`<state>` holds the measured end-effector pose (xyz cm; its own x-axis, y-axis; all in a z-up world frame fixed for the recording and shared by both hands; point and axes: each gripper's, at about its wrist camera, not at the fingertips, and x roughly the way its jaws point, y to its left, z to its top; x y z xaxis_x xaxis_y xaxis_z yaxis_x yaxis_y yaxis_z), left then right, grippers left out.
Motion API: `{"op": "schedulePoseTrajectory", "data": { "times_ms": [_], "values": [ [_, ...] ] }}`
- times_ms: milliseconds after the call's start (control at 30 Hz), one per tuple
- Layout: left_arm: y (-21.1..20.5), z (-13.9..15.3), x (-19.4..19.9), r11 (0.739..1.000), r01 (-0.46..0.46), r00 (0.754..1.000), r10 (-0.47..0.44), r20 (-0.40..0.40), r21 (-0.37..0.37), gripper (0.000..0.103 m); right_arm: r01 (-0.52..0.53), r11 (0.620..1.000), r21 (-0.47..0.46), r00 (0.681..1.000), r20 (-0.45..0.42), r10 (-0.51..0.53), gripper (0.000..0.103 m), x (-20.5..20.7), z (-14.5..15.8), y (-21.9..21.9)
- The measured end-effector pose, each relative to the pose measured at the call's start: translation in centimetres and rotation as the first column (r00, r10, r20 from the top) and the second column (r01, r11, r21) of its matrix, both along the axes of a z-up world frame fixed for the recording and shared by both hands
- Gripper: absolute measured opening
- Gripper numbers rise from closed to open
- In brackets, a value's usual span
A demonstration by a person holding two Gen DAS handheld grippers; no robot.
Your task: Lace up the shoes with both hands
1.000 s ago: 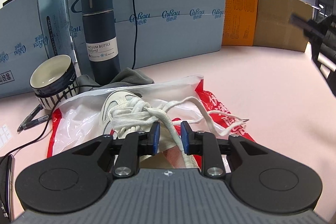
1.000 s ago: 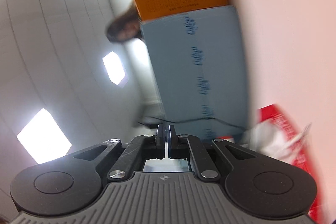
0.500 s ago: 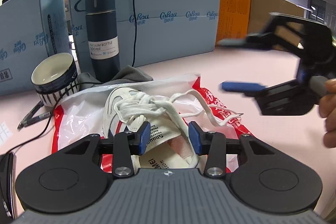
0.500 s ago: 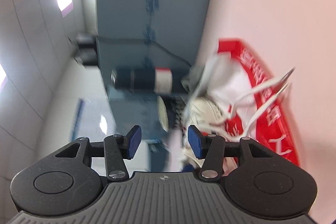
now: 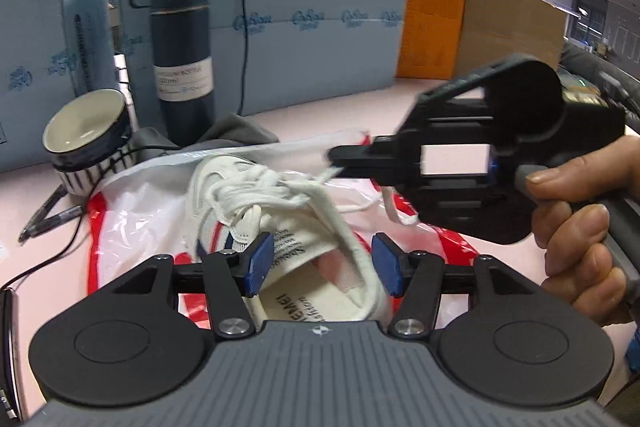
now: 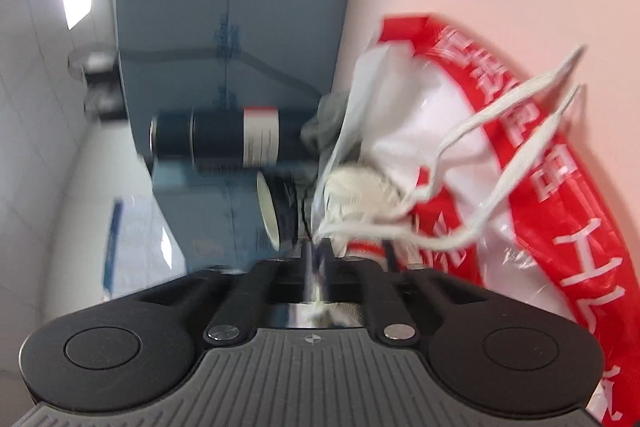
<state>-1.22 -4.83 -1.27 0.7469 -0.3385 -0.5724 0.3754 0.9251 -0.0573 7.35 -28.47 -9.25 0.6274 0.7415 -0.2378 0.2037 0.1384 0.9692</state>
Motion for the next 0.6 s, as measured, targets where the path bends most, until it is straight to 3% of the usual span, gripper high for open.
{"op": "schedulePoseTrajectory", "data": {
  "times_ms": [267,400,500,533,600],
  "values": [
    [0.8,-0.2,-0.2,1.000,-0.006,1.000,0.006,-0.002,-0.021,0.052,0.120,0.993,-0.010,0.993,0.006,-0.120,0.003,-1.6,0.5,-2.8],
    [1.1,-0.3,-0.2,0.999,-0.013,1.000,0.013,-0.014,-0.036,0.055,0.227,0.969,-0.099,0.974,-0.002,-0.228,0.003,-3.3,1.3,-6.0],
    [1.1,-0.5,-0.3,0.999,-0.015,1.000,0.014,-0.024,-0.038,0.063,0.303,0.927,-0.223,0.951,0.007,-0.309,0.003,-4.9,2.4,-9.2],
    [1.1,-0.5,-0.3,0.999,-0.015,1.000,0.014,-0.027,-0.039,0.066,0.316,0.911,-0.264,0.946,0.009,-0.325,0.004,-5.4,2.7,-10.2],
    [1.1,-0.4,-0.5,0.999,-0.016,0.999,0.015,-0.028,-0.049,0.070,0.290,0.917,-0.275,0.953,-0.007,-0.303,0.009,-5.5,2.9,-11.4]
  ]
}}
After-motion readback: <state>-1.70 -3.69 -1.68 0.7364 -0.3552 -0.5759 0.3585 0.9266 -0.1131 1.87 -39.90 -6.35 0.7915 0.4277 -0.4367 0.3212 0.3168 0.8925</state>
